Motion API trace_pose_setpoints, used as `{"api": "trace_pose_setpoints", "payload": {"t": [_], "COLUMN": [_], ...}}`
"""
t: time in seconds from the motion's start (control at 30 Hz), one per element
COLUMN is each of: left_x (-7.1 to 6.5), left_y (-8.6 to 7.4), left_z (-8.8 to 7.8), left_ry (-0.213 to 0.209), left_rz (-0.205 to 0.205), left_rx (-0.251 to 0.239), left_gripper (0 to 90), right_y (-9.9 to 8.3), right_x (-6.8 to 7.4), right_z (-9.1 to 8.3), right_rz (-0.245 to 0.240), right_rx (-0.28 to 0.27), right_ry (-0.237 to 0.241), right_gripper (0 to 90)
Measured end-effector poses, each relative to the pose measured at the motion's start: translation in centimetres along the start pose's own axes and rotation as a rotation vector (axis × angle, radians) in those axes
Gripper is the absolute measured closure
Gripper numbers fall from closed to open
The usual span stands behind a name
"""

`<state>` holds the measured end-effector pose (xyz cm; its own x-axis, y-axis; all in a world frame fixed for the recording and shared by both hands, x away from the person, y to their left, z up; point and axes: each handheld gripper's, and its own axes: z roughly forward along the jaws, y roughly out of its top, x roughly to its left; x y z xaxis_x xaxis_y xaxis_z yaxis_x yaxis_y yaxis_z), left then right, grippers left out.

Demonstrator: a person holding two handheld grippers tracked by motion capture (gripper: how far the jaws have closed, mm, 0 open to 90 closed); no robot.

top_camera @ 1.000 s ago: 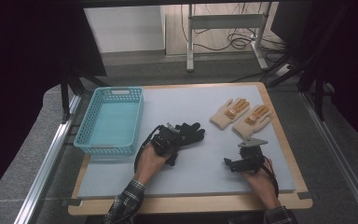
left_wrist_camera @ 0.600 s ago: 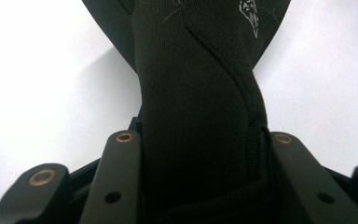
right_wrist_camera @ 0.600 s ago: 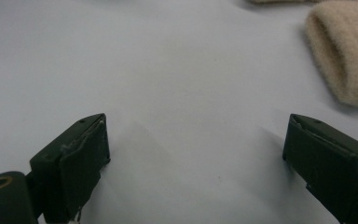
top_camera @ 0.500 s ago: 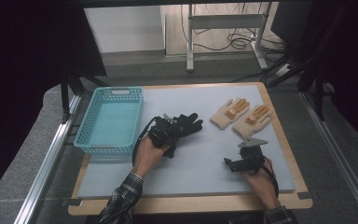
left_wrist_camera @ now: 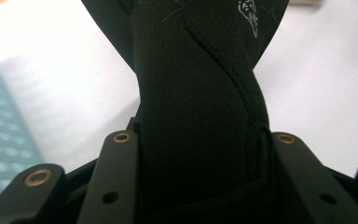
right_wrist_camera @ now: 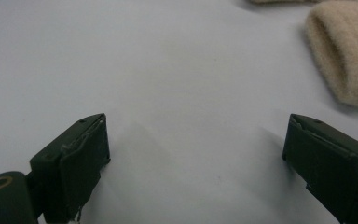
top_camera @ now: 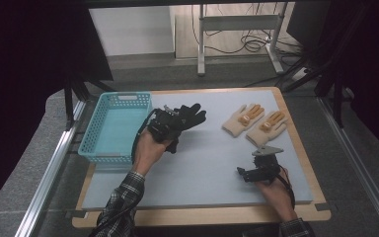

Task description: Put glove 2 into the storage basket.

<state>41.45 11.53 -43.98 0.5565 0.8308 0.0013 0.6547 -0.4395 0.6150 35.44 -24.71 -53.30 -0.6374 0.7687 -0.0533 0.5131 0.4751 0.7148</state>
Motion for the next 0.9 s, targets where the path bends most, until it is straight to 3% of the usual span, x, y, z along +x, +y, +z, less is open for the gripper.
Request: {"api": "trace_pose_setpoints", "payload": {"t": [0.2,0.47,0.67,0.7,0.83,0.87,0.9], "left_x": [1.8,4.7,7.6,7.6,9.9,9.9,10.8], "left_y": [0.2,-0.2,-1.7,-1.7,-2.9,-2.9,-3.5], "left_z": [-1.3,-3.3,-4.6,-4.6,-5.0,-5.0,-5.0], "left_ry": [0.025,0.104,0.156,0.156,0.190,0.190,0.201], "left_rz": [-0.040,-0.081,-0.148,-0.148,-0.193,-0.193,-0.218], "left_rx": [-0.013,-0.018,-0.015,-0.015,0.008,0.008,0.022], "left_gripper": [61.9,61.8,61.4,61.3,61.1,61.0,60.9], "right_y": [0.0,0.0,0.0,0.0,0.0,0.0,0.0], "right_x": [0.0,0.0,0.0,0.0,0.0,0.0,0.0], "right_z": [0.0,0.0,0.0,0.0,0.0,0.0,0.0], "right_rz": [0.000,-0.001,-0.001,-0.001,-0.001,-0.001,-0.001], "right_rx": [0.000,0.000,0.000,0.000,0.000,0.000,0.000], "right_ry": [0.000,-0.001,-0.001,-0.001,-0.001,-0.001,-0.001], "right_gripper": [6.8,6.8,6.9,6.8,6.8,6.8,6.8]}}
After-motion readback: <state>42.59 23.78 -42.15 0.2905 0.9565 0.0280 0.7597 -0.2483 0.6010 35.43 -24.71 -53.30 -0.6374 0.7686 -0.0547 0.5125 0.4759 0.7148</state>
